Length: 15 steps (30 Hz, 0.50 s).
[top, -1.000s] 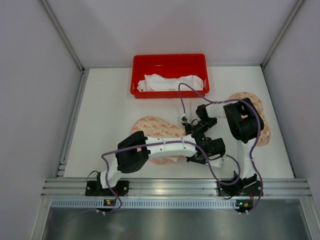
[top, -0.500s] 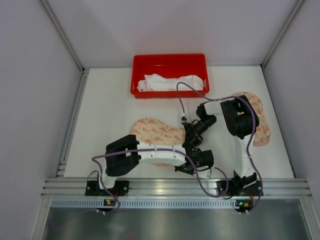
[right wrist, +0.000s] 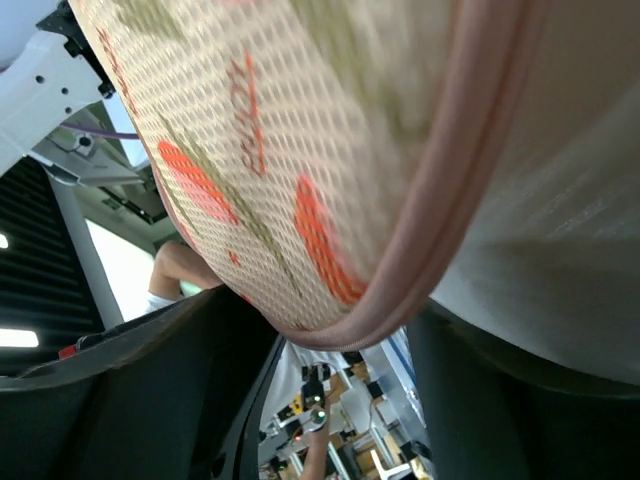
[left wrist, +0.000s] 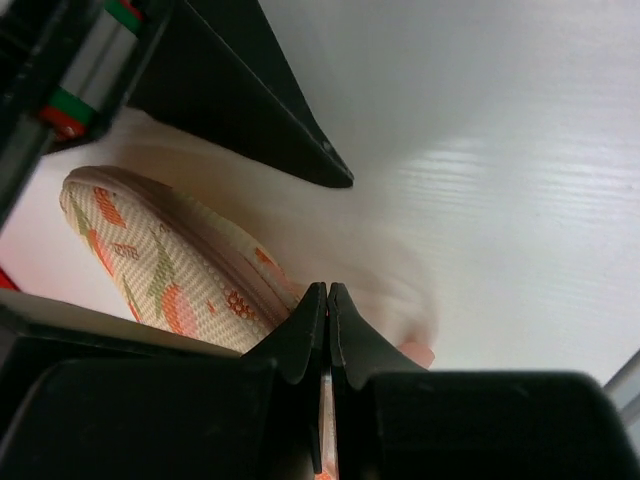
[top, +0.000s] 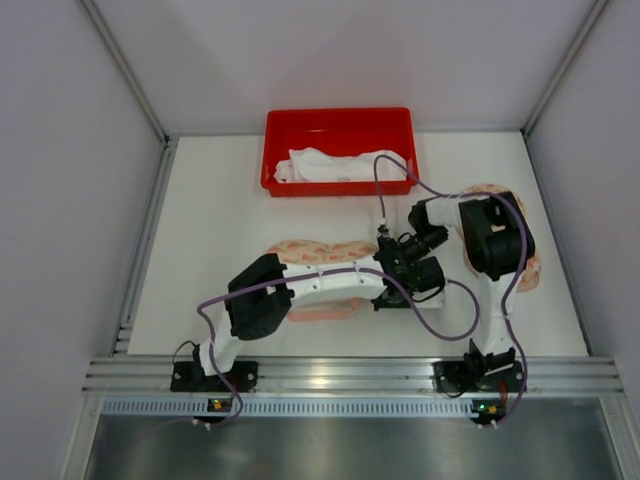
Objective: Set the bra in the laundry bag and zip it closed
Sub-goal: Zip the laundry bag at the center of the board.
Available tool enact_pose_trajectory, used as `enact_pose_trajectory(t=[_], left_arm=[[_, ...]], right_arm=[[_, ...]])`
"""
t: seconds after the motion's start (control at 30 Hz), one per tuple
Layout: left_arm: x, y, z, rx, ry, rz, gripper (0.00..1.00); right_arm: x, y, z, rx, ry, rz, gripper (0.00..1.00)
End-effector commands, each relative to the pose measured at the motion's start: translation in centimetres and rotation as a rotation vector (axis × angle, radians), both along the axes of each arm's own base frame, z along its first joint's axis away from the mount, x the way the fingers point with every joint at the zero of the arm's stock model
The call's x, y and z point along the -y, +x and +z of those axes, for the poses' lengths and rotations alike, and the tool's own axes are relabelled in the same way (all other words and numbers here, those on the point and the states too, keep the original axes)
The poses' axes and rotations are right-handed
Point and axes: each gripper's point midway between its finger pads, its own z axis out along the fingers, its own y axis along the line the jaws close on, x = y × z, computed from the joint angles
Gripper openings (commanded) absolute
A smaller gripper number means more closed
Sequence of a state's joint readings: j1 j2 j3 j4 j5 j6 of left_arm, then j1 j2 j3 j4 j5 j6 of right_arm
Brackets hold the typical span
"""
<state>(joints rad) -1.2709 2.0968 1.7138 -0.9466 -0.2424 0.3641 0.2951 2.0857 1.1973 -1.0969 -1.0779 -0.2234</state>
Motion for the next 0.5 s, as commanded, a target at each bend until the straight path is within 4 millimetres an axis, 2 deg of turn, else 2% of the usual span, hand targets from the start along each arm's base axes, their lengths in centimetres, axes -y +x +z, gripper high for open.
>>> enact_pose_trajectory(t=[0.0,0.07,0.1,0.17,0.2,0.23,0.27,0.3,0.47], left_arm=[[2.0,1.1,0.9,0.034,-0.065,0.048,0.00],[2.4,1.0,0.6,0.022,-0.067,0.039,0.00],[2.6,0.8,0.6,0.012,-0.071,0.031,0.00],[2.5,0.3,0.5,-0.002,-0.067,0.008,0.00],[2.0,-0.3,0.1,-0.021,-0.050,-0.006,0.00],[1.6,-1.1,-0.2,-0.035,-0.034,-0.039,0.00],[1.2,-1.6,0.1,-0.040,-0.034,-0.049,0.00],[0.0,-2.6,-1.0,-0.070,0.003,-0.066,0.00],[-3.7,-6.8,-1.9,-0.134,0.066,-0.125,0.00]], right_arm=[[-0.4,0.4,1.8,0.028,0.037,-0.026,0.71],[-0.8,0.8,1.9,0.011,0.064,-0.037,0.55],[-0.8,1.0,1.9,0.008,0.068,-0.040,0.36],[-0.9,1.4,1.7,0.015,0.066,-0.038,0.21],[-0.8,1.6,1.6,0.018,0.067,-0.043,0.06],[-0.9,1.7,1.6,0.022,0.065,-0.040,0.00],[-0.8,2.1,1.5,0.027,0.064,-0.043,0.00],[-0.7,2.4,1.3,0.034,0.060,-0.044,0.00],[0.3,3.5,-0.2,0.071,0.021,-0.008,0.00]])
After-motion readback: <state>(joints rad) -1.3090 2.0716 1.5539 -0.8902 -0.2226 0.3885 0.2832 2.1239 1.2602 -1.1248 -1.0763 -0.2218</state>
